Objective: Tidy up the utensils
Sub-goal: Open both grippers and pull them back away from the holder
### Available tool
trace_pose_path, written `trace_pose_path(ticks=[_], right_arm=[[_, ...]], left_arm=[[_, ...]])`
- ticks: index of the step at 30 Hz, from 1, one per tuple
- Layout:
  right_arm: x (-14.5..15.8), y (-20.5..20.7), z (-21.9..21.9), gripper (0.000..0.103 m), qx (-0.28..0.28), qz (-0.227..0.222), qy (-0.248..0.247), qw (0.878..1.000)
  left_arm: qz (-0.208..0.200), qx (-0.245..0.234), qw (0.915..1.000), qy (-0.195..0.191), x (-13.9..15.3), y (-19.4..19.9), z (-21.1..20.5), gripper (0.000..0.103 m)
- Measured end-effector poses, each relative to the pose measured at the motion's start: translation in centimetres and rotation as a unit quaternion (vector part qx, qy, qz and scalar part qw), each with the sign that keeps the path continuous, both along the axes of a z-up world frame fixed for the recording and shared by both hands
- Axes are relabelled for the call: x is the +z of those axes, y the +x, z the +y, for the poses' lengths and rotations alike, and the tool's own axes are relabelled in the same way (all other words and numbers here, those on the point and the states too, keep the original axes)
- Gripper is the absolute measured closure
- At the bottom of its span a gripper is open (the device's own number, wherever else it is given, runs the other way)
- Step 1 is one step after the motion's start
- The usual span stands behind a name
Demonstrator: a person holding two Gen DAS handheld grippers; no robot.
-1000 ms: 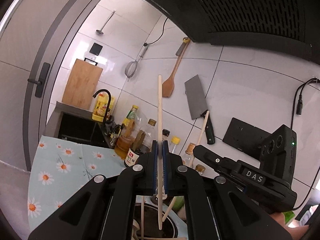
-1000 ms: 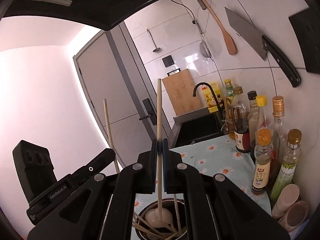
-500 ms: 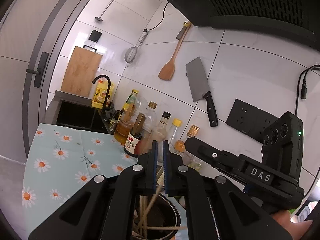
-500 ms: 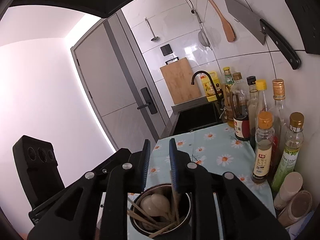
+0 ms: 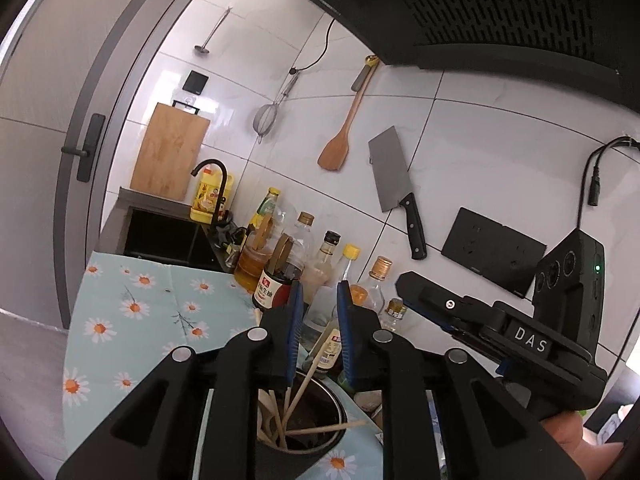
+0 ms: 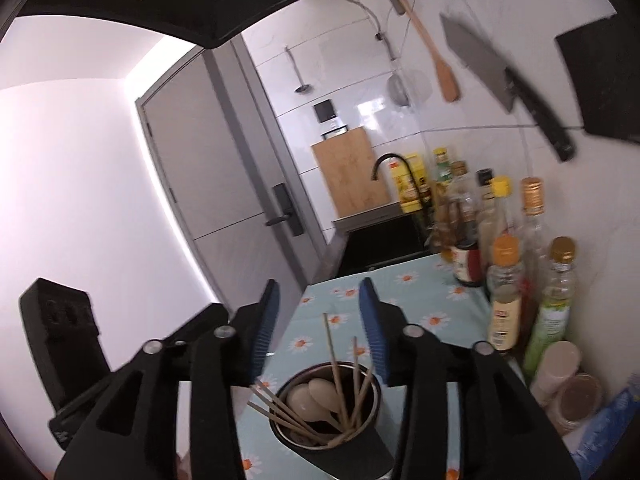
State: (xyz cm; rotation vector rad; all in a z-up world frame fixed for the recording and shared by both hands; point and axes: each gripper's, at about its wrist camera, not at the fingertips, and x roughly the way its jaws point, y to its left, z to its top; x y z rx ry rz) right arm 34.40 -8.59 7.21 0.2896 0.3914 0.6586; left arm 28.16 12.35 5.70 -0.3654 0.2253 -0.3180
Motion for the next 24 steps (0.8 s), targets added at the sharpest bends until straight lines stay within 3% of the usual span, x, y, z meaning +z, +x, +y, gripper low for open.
trace_pose_path(ticks=[7, 8, 9, 12, 16, 18, 24], right_arm=[[0.1, -3.5, -2.5, 0.036, -0.015, 0.01, -0.019, 1.0], [0.0, -3.8, -2.8, 0.032, -0.018, 0.011, -0.022, 1.0], [0.0, -4.3, -3.2, 0.024, -0.02, 0.012, -0.026, 0.999], [0.0, -5.7, -4.2, 0.007, -0.024, 0.013, -0.032, 0.999], [0.2, -7.4, -5.5, 0.005, -0.016, 0.01, -0.036, 0.999], [0.4, -8.4, -6.1, 0.005, -0.012, 0.0, -0.043, 0.999], [0.1, -11.7, -7.5, 0.005, 0.022, -0.032, -0.084, 0.996]], left_arm=[[0.015, -0.002, 0.9998, 0.011, 0.2, -3.3, 0.3, 0.078], [0.018, 0.0, 0.9997, 0.015, 0.2, -3.8, 0.3, 0.073], [0.021, 0.004, 0.9996, 0.018, 0.2, -4.4, 0.2, 0.065], [0.023, 0.01, 0.999, 0.038, 0.1, -5.9, -0.1, 0.061], [0.034, 0.03, 0.9975, 0.054, -0.1, -7.8, -0.6, 0.047], [0.04, 0.045, 0.9968, 0.054, -0.1, -9.1, -0.9, 0.027], [0.049, 0.087, 0.9916, 0.083, 0.2, -12.9, -3.2, 0.008]])
